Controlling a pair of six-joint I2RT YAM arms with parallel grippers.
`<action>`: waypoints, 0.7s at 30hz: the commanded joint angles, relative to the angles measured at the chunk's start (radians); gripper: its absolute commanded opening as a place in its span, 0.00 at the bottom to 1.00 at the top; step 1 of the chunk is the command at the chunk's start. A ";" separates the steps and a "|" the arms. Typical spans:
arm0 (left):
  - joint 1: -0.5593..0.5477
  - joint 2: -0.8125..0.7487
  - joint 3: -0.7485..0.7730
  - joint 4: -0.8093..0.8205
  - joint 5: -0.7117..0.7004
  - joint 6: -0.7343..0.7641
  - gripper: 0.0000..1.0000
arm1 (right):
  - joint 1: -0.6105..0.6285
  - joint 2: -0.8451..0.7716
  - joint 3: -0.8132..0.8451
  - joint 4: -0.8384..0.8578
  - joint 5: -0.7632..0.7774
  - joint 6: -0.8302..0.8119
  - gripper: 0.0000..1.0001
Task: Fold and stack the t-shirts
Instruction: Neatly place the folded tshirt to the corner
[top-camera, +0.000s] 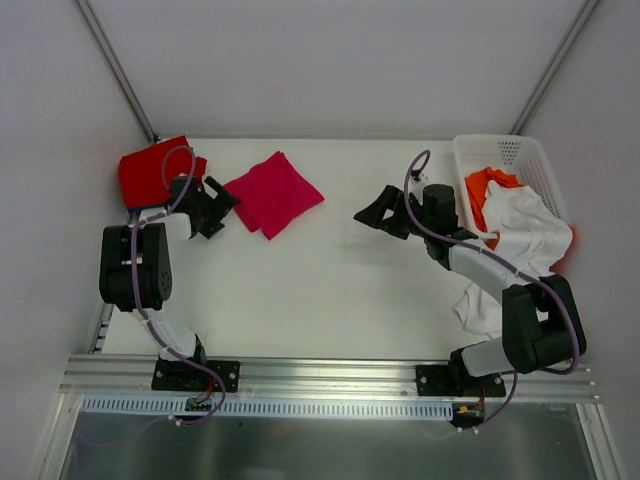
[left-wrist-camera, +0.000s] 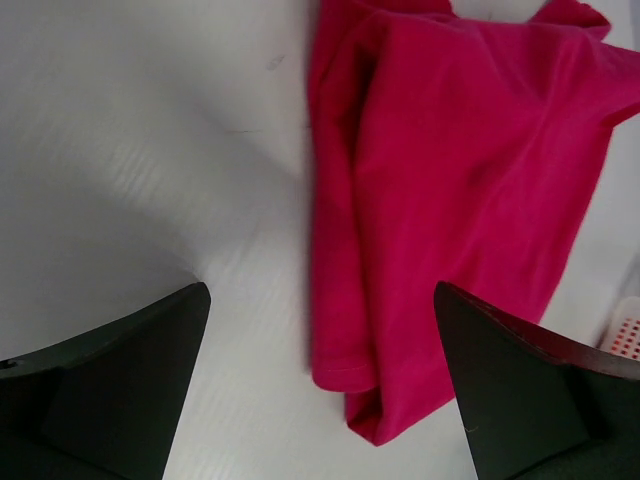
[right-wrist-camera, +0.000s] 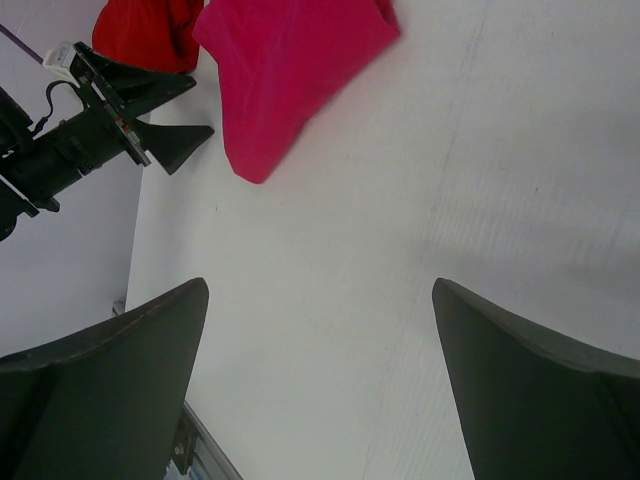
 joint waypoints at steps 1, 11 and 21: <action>-0.004 0.064 -0.064 0.088 0.077 -0.100 0.99 | -0.013 -0.048 -0.029 0.039 0.000 -0.024 0.99; -0.006 0.124 0.054 -0.064 0.029 -0.051 0.99 | -0.045 -0.098 -0.067 0.039 -0.012 0.002 0.99; -0.066 0.291 0.295 -0.150 0.072 -0.077 0.99 | -0.098 -0.135 -0.111 0.039 -0.042 0.009 0.99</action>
